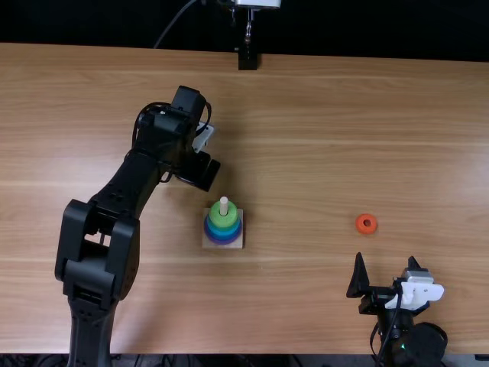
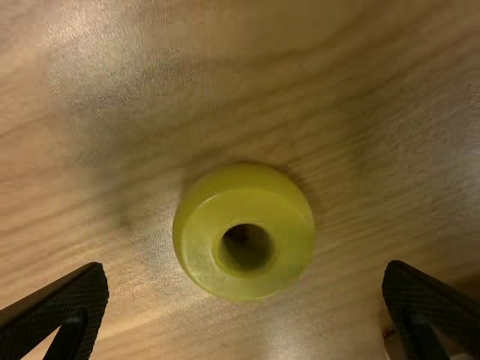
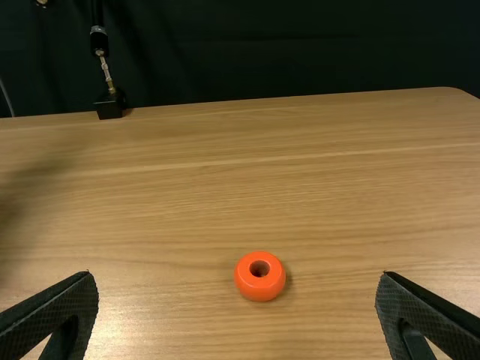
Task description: Build the Hanoi tower: stack the rings onto the peg from bottom to top in this color order: purple, dark blue, light blue, dark green, light green, yellow, orange.
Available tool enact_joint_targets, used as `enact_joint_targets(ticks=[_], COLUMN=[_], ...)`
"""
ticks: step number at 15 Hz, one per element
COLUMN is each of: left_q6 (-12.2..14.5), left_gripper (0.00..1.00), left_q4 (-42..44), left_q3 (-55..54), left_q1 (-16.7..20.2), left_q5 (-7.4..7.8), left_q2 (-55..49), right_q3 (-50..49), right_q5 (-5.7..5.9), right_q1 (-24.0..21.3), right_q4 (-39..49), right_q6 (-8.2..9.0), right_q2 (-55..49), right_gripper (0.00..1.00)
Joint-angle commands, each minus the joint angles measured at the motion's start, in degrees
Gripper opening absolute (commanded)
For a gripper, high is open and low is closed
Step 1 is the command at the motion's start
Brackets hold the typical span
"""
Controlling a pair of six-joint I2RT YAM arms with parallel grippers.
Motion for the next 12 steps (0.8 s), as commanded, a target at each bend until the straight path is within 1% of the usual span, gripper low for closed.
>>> enact_joint_targets(ticks=[1, 10, 11, 12], left_q6=[0.5, 0.6, 0.6, 0.6], left_gripper=[1.0, 1.0, 0.99, 0.9], left_q4=[0.0, -0.1, -0.2, -0.3], left_q3=[2.4, 2.5, 2.5, 2.5], left_q1=[-0.8, -0.7, -0.7, -0.5], left_q5=[0.48, 0.37, 0.37, 0.37], left_q2=[2.7, 3.0, 3.9, 4.4], right_q3=[-3.6, -3.6, -3.6, -3.6], right_q5=[0.67, 0.67, 0.67, 0.67], right_q1=[-0.6, -0.6, -0.6, -0.6], right_q4=[-4.0, -4.0, -4.0, -4.0], right_q6=[0.0, 0.0, 0.0, 0.0], right_q2=[-0.7, -0.7, -0.7, -0.7], right_gripper=[1.0, 1.0, 1.0, 1.0])
